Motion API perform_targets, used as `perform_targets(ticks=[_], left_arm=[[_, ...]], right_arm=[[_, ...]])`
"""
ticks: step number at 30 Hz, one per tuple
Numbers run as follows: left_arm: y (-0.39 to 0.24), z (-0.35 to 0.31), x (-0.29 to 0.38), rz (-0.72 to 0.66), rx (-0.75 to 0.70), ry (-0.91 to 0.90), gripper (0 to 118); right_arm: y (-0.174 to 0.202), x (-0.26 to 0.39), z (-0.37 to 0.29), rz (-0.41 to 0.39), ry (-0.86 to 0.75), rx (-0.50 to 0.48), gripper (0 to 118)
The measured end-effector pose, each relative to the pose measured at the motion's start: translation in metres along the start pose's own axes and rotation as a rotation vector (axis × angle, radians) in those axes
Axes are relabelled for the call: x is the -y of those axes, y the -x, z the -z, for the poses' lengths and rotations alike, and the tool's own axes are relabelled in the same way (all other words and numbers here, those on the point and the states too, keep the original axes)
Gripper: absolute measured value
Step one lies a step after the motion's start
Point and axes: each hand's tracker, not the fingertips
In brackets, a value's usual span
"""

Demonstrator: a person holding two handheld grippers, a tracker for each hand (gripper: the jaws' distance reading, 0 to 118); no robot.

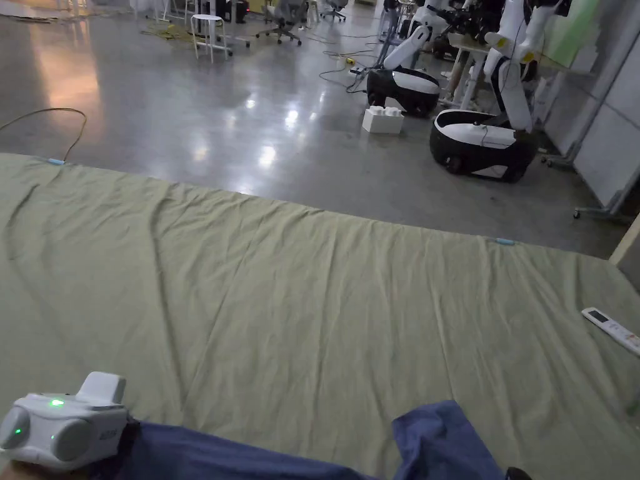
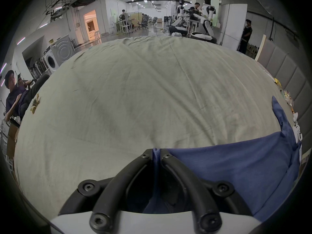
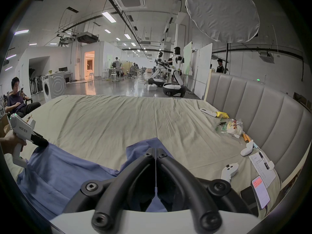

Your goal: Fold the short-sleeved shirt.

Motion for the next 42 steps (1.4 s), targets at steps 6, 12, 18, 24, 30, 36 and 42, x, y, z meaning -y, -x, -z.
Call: perform_targets(ticks=[6, 12, 18, 24, 30, 36, 42], left_arm=[[-0.003, -0.033, 0.003, -0.034, 0.026, -0.064, 6], [-0.002, -0.062, 0.007, -0.040, 0.042, -0.125, 6], [-0.008, -0.076, 0.015, -0.007, 0.021, -0.147, 6], [-0.009, -0.080, 0.020, -0.007, 0.020, -0.149, 6], [0.004, -0.076, 0.028, -0.032, 0.031, -0.146, 6], [0.005, -0.094, 0.033, -0.034, 0.036, -0.159, 6], [0.006, -0.125, 0.041, -0.062, 0.057, -0.187, 6]], right_arm=[[-0.028, -0.018, 0.040, -0.015, 0.153, 0.007, 38], [-0.066, -0.008, 0.125, 0.018, 0.472, -0.042, 62], [-0.080, 0.019, 0.198, -0.028, 0.621, -0.084, 69], [-0.064, 0.035, 0.207, -0.051, 0.676, -0.099, 61], [-0.058, 0.029, 0.197, 0.008, 0.638, -0.110, 2], [-0.073, 0.021, 0.169, 0.028, 0.531, -0.102, 1], [-0.080, -0.010, 0.100, 0.042, 0.406, -0.133, 1]])
